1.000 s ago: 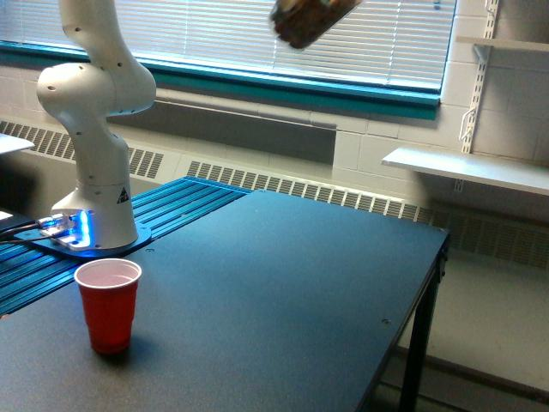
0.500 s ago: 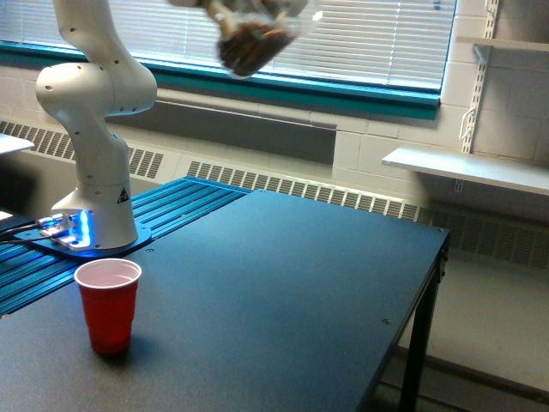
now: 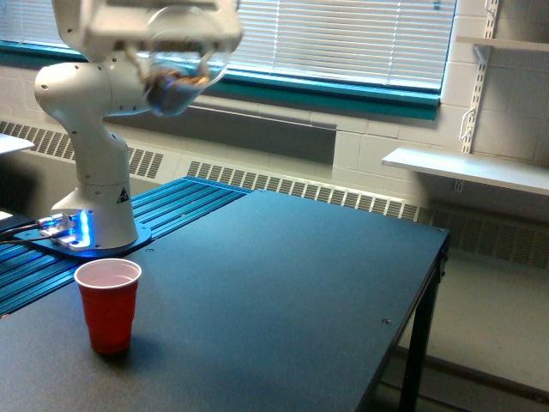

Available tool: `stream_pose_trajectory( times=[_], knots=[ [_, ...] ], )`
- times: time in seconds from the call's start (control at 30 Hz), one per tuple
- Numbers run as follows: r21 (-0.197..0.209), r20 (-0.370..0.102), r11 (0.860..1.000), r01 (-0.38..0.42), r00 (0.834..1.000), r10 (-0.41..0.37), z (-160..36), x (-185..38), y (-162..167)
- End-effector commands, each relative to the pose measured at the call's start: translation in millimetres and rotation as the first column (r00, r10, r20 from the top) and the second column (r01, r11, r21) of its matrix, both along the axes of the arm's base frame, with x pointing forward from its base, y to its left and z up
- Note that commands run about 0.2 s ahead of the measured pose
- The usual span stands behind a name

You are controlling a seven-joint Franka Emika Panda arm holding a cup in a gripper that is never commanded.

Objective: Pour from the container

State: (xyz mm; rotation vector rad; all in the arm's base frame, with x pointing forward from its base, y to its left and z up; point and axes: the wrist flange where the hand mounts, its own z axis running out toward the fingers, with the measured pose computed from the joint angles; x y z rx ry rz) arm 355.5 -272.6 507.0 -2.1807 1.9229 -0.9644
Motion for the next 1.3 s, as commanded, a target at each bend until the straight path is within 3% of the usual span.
stream_pose_trajectory(
  times=[0.03,0.53,1.3],
  knots=[
    [0.022,-0.006,0.998,0.065,0.998,-0.065,-15.3,-24.2,-8.5],
    [0.073,-0.07,0.988,0.135,0.989,-0.13,-61.1,-67.6,-12.5],
    [0.153,-0.146,0.968,0.201,0.973,-0.179,-113.3,-116.6,1.3]
  ],
)
